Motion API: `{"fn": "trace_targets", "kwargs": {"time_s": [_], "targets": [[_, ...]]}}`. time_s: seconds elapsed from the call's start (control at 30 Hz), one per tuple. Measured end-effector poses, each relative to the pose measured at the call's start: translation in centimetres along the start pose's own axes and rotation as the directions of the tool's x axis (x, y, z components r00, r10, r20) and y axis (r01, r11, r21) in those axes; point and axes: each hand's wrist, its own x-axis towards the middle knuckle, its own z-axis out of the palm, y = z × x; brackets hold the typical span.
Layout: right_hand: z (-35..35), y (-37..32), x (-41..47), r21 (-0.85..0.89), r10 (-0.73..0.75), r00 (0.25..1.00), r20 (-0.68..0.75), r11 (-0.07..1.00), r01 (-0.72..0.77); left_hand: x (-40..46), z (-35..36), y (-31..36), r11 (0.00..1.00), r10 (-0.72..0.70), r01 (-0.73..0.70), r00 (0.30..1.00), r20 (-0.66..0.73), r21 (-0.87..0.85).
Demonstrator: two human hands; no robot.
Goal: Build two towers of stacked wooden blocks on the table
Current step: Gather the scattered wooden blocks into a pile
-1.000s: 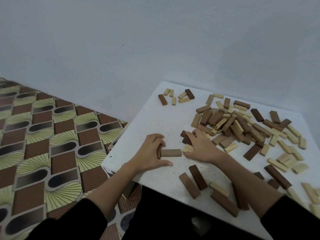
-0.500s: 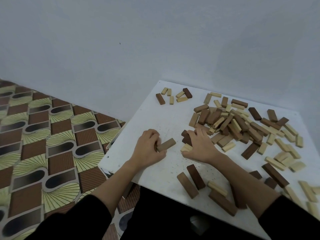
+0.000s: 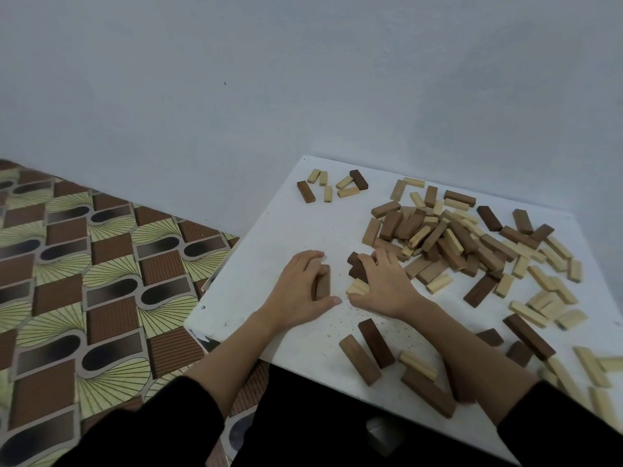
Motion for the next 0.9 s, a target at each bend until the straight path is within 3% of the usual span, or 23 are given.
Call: {"fn": "trace_targets", "kwargs": {"time_s": [0.3, 0.37, 0.47, 0.53, 0.63, 0.77, 0.9], "targets": [[-0.2, 0.1, 0.0, -0.008, -0.005, 1.0, 0.019, 1.0, 0.005, 0.2, -2.5, -1.2, 0.957, -0.05, 0.07, 0.996, 0.077, -0.282], [-0.2, 0.1, 0.0, -0.006, -0.007, 1.0, 0.023, 1.0, 0.007, 0.9, -3.3, -1.7, 0.986, 0.011, 0.006, 0.995, 0.099, -0.164], [-0.3, 0.0, 0.0, -0.001, -0.004, 1.0, 0.026, 1.0, 0.005, 1.3, -4.3, -2.1, 0.986, 0.133, -0.16, 0.931, 0.34, 0.052], [-0.3, 0.0, 0.0, -0.001, -0.005, 1.0, 0.026, 1.0, 0.005, 1.5, -4.6, -1.8, 0.96, 0.167, -0.248, 0.878, 0.45, 0.128], [-0.4, 0.0, 0.0, 0.0, -0.007, 1.0, 0.027, 1.0, 0.007, 2.0, -4.6, -1.6, 0.923, 0.196, -0.332, 0.841, 0.505, 0.196], [-0.3, 0.1, 0.1, -0.01, -0.012, 0.999, 0.03, 1.0, 0.013, 3.0, -5.3, -1.9, 0.929, 0.052, -0.24, 0.84, 0.54, 0.283], [-0.4, 0.3, -0.1, 0.02, -0.029, 0.999, 0.012, 0.999, 0.029, 3.3, -5.9, -2.4, 0.936, -0.042, -0.128, 0.884, 0.465, 0.328]]}}
